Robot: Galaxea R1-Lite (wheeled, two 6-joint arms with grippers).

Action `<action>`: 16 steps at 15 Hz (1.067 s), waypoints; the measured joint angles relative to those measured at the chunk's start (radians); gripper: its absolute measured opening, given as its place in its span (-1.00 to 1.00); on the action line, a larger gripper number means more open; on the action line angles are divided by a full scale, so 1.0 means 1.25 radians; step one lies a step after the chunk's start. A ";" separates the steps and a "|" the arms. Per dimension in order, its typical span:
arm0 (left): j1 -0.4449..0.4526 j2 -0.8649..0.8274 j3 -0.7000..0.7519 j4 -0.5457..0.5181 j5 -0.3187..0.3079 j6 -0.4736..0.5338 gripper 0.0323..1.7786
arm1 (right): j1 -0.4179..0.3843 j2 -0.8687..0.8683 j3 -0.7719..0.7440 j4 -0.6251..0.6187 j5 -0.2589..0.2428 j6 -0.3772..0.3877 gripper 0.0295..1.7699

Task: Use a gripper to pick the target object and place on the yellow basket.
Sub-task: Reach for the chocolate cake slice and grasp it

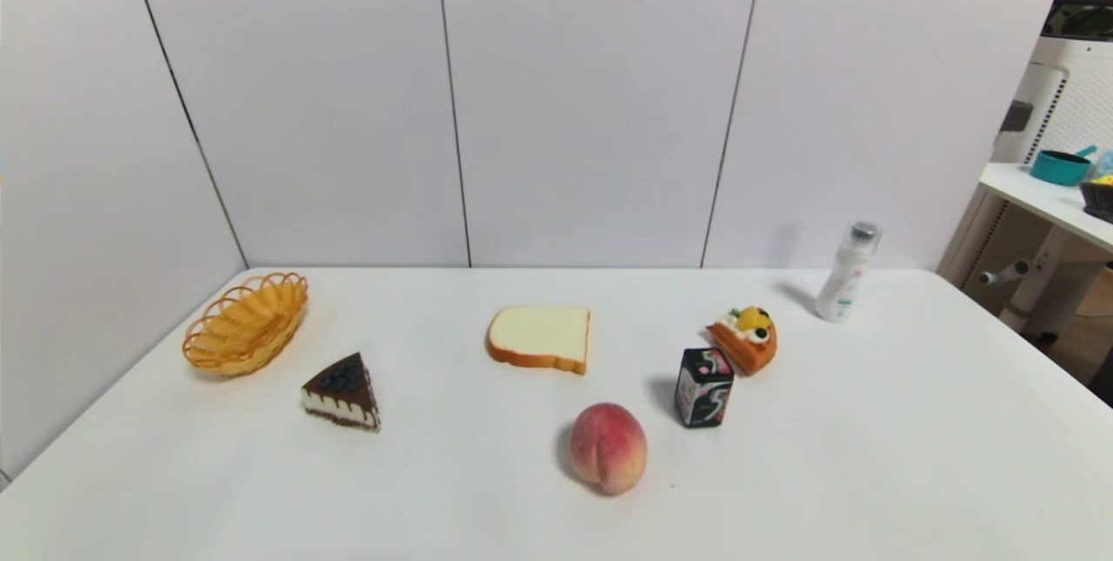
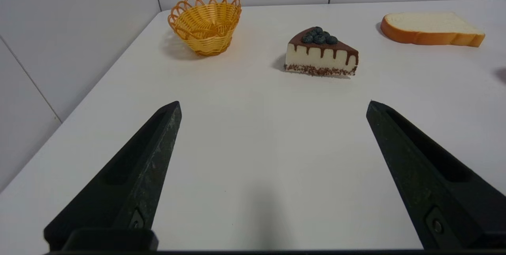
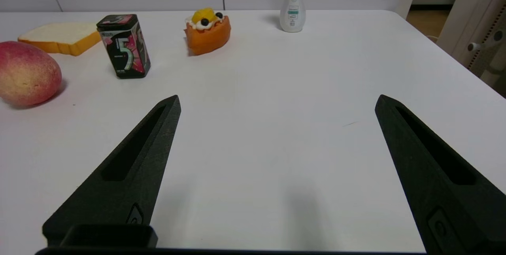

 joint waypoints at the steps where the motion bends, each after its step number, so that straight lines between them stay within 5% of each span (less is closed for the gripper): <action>1: -0.001 0.034 -0.024 -0.025 0.000 0.004 0.90 | 0.000 0.000 0.000 0.000 0.000 0.000 0.92; 12: -0.020 0.597 -0.671 -0.054 -0.006 0.055 0.90 | 0.000 0.000 0.000 0.000 0.000 0.000 0.92; 16: -0.024 0.852 -0.886 -0.050 -0.066 0.090 0.90 | 0.000 0.000 0.000 0.000 0.000 0.000 0.92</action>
